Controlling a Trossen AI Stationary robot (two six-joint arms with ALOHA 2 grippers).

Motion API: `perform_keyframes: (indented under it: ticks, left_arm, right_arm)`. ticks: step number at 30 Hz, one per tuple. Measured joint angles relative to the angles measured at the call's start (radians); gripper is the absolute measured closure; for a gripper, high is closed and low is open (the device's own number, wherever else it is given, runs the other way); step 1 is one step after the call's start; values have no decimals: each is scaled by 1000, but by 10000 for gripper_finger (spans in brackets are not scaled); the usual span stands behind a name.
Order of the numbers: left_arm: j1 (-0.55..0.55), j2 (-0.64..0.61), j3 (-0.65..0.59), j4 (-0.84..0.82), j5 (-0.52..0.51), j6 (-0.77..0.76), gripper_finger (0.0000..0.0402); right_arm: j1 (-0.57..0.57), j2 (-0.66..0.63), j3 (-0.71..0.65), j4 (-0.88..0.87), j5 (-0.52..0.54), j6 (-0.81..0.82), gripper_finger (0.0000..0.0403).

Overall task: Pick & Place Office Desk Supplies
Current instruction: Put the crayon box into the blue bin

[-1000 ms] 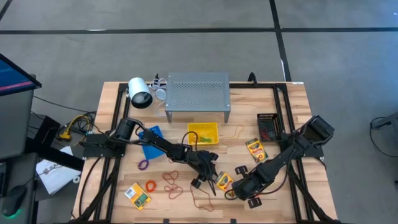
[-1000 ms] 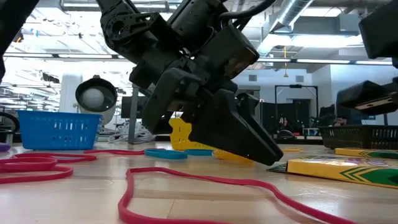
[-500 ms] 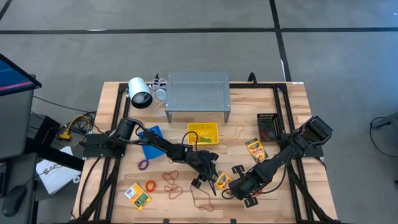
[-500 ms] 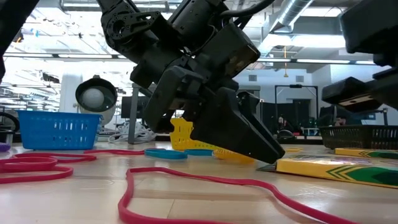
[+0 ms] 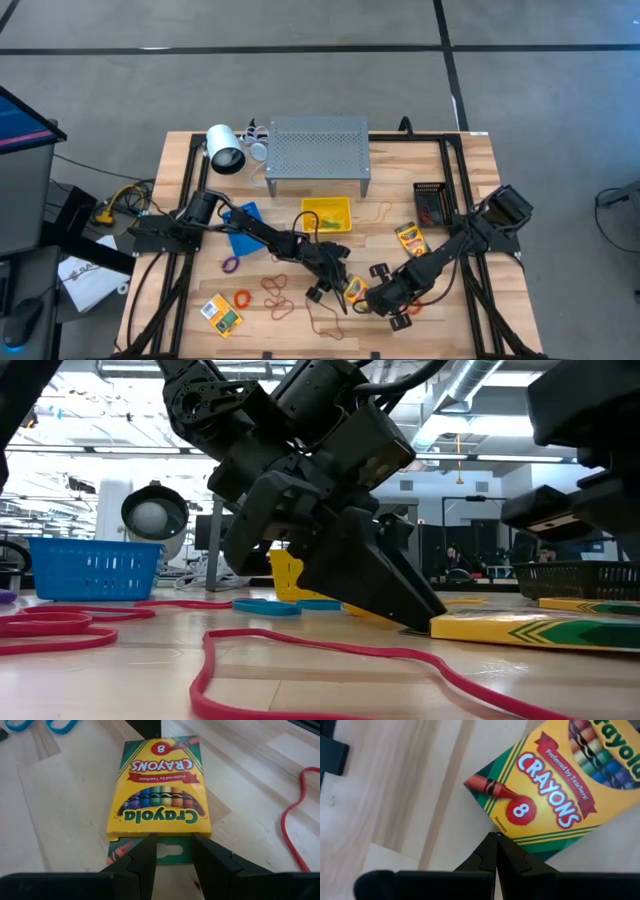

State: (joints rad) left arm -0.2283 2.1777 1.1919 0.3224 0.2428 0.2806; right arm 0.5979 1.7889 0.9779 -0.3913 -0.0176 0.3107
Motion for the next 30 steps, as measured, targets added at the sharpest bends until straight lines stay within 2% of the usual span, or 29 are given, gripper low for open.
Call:
perform_keyframes:
  ticks: [9,15,19,24,30]
  left_arm:
    - [0,-4,0,-28,0,-1,287]
    - [0,-5,2,-42,-1,-1,319]
    - [0,-5,2,-44,3,-1,343]
    - [0,-4,2,-46,8,-21,359]
    - [0,-3,2,-46,8,-27,355]
  right_arm:
    - [-15,0,0,7,4,-7,403]
    - [-10,0,0,-13,6,11,403]
    - [-11,0,0,-16,-44,21,400]
    - [-16,-1,1,-18,-71,39,369]
    - [-35,-2,1,-44,-96,90,311]
